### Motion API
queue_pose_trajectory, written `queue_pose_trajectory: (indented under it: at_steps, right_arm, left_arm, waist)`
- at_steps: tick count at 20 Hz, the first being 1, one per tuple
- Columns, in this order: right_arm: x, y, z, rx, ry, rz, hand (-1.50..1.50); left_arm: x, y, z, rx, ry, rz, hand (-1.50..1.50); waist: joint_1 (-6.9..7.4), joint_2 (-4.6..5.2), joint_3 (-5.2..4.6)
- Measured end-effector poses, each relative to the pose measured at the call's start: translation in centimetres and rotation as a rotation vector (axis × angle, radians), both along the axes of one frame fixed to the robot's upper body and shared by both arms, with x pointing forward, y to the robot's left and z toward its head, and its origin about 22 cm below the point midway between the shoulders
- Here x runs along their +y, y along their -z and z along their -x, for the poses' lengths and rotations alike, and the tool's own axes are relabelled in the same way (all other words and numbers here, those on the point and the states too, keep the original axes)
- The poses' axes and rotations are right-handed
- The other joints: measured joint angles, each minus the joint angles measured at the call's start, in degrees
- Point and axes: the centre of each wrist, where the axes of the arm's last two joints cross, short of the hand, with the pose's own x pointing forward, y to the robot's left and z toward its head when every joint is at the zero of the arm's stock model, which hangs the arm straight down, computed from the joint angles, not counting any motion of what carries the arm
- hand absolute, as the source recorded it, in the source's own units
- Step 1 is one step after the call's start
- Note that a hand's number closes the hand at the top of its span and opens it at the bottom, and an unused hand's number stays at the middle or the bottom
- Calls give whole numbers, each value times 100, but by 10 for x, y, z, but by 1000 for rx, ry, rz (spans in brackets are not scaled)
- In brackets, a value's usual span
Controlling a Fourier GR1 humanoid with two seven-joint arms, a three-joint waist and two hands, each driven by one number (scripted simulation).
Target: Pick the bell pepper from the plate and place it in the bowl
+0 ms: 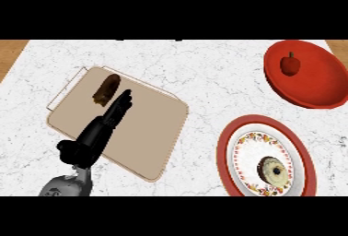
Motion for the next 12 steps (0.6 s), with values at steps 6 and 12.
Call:
queue_pose_trajectory:
  at_steps: [6,12]
  right_arm:
    - [-57,14,55,-88,68,-49,-150]
    - [-102,29,117,-108,42,-79,-150]
  left_arm:
    - [-2,2,2,1,-13,4,0]
    - [2,1,1,3,-11,6,0]
  waist:
    - [-58,-13,0]
    - [-66,-14,2]
